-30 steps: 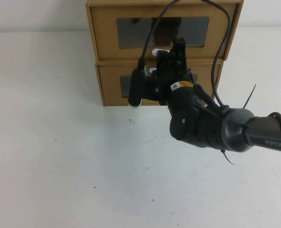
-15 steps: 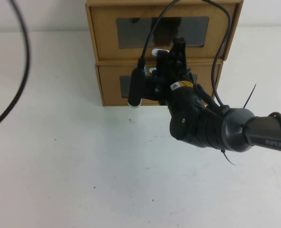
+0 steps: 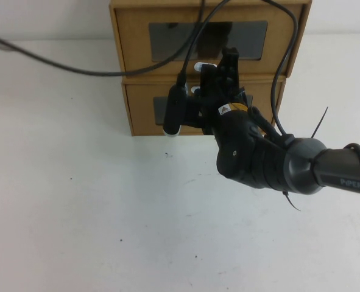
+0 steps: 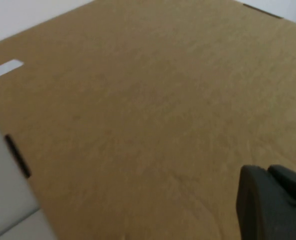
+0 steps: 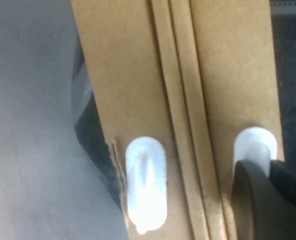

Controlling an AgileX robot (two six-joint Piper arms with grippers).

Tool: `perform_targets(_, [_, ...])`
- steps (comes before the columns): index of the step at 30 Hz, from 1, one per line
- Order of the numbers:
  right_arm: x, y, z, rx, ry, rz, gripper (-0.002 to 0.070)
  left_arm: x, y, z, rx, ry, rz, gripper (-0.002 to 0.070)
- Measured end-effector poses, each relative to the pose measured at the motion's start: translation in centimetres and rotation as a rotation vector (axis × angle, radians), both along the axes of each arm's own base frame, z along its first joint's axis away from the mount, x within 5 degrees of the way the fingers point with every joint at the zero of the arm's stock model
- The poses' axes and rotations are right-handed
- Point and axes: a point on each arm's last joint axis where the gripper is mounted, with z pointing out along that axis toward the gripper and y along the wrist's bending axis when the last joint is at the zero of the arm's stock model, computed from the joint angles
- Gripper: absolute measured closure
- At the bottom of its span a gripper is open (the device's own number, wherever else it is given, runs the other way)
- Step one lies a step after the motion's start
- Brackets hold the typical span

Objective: Open the shoe box
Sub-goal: 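Pull the top drawer of the cardboard box fully open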

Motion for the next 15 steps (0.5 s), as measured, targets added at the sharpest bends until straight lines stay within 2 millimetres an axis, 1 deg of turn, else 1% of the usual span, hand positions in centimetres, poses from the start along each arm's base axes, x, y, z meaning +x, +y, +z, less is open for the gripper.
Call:
perform_targets(1, [0.0, 0.0, 0.0, 0.001, 0.001, -0.001, 0.0673, 0.8, -0.6, 0.0, -0.011, -0.007, -0.012, 0.0679])
perform_targets(3, [0.0, 0.0, 0.1, 0.004, 0.002, -0.002, 0.0673, 2.8, -2.0, -1.1, -0.036, 0.008, -0.036, 0.0679])
perform_targets(6, [0.0, 0.0, 0.1, 0.007, 0.003, -0.004, 0.0673, 5.1, -3.5, -2.8, -0.092, 0.027, -0.070, 0.0679])
perform_targets(9, [0.0, -0.1, 0.1, 0.012, 0.008, -0.009, 0.0673, 6.9, -4.5, -4.6, -0.124, 0.040, -0.096, 0.0679])
perform_targets(11, [0.0, -0.1, 0.1, 0.014, 0.009, -0.010, 0.0673, 7.7, -5.0, -5.5, -0.152, 0.045, -0.098, 0.0679])
perform_targets(15, [0.0, -0.1, 0.0, 0.016, 0.012, -0.011, 0.0673, 8.3, -5.3, -6.2, -0.177, 0.052, -0.104, 0.0679])
